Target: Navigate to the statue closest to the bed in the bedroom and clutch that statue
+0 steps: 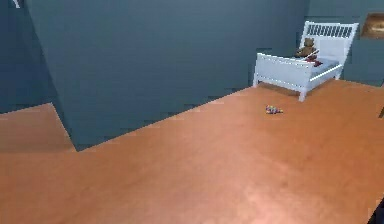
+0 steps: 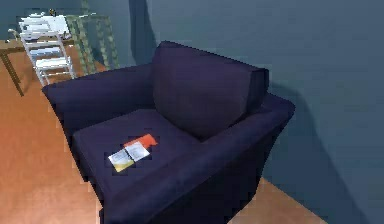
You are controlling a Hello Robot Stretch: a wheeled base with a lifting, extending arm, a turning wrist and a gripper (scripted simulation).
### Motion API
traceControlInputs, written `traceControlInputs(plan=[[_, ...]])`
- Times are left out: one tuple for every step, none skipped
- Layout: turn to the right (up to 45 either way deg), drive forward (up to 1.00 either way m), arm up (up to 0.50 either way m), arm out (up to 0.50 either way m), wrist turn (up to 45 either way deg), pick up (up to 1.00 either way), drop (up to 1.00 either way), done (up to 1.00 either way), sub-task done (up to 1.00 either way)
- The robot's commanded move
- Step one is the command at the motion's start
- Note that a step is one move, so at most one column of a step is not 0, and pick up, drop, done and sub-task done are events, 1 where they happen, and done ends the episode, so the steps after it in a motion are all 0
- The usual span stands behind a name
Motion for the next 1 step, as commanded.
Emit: traceControlInputs(plan=[[0.0,0.25,0.00,0.00,0.0,0.00,0.00,0.00,0.00]])
